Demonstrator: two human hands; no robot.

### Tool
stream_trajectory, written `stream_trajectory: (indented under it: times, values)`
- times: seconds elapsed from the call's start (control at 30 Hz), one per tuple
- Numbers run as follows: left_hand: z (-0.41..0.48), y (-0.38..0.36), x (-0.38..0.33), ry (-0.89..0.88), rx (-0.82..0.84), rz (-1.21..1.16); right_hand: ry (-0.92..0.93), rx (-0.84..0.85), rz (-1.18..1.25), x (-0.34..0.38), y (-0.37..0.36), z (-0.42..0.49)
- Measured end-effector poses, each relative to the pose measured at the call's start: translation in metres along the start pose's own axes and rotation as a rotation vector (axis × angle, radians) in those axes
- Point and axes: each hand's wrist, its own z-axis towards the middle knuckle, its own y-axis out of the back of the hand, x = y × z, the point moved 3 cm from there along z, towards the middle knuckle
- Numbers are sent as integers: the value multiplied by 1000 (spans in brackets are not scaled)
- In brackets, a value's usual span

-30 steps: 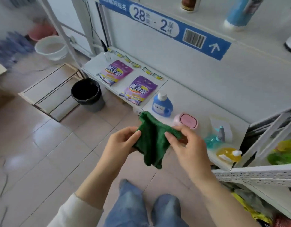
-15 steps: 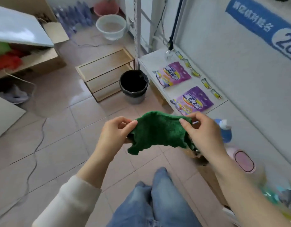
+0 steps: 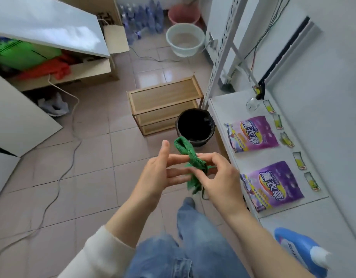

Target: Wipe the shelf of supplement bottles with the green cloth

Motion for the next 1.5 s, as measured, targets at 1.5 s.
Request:
stream_trajectory:
  times: [1.5]
  values:
    - [780, 101, 90, -69, -279, 698, -580, 74, -212, -455, -224, 622]
